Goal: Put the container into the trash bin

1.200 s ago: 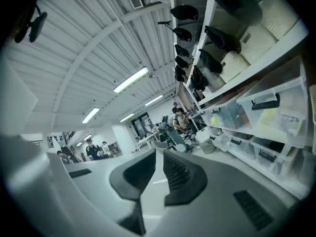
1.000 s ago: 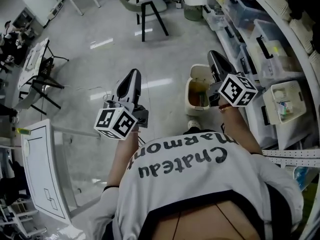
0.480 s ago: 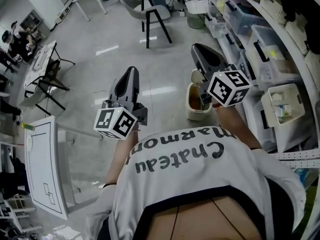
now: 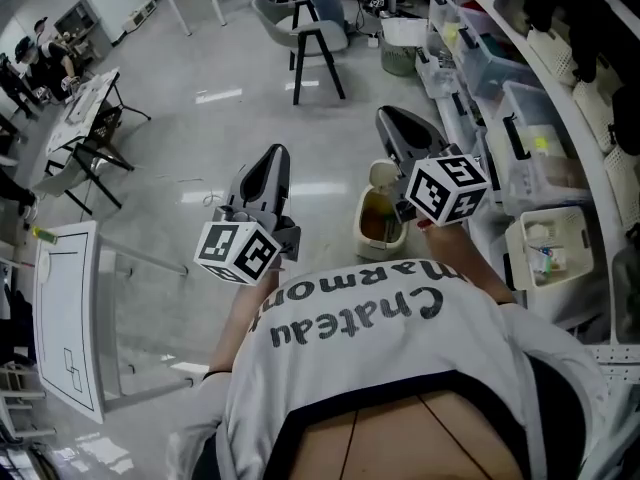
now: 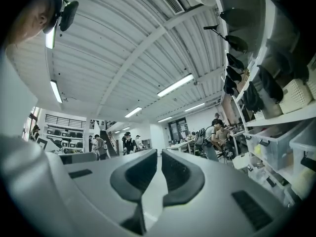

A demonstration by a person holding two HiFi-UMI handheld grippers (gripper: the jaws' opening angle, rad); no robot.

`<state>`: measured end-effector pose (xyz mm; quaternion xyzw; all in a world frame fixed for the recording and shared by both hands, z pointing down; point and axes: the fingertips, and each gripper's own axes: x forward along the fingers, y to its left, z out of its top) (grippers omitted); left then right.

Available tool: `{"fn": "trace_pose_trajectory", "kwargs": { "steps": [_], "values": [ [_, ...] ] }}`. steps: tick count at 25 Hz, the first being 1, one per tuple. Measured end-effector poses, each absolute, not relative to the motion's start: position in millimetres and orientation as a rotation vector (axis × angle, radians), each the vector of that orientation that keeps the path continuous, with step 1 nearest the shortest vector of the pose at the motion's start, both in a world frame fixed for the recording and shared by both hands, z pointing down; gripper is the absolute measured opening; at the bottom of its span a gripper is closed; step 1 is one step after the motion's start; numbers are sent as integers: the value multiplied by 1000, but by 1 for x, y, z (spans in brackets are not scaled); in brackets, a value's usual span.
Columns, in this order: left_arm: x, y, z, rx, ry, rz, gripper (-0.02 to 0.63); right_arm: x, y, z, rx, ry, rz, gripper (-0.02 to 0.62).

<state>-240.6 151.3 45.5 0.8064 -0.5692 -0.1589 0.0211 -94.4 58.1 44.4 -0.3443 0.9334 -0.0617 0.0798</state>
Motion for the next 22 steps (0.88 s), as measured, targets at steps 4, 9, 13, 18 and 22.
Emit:
{"fn": "trace_pose_trajectory", "kwargs": {
  "steps": [4,9,13,18,22],
  "values": [
    [-229,141,51,2460,-1796,-502,23,-82,43,48,-1018,2813,-194,48],
    [-215,130,58,2425,-1815,-491,23,-69,27,57,-992,2829,-234,48],
    [-209,124,64,2402,-1827,-475,23,-61,16,67,-993,2831,-272,48],
    [-204,115,73,2381,-1824,-466,23,-56,7,80,-997,2846,-300,48],
    [-202,108,76,2375,-1818,-471,23,-54,1,84,-999,2855,-300,48]
  ]
}}
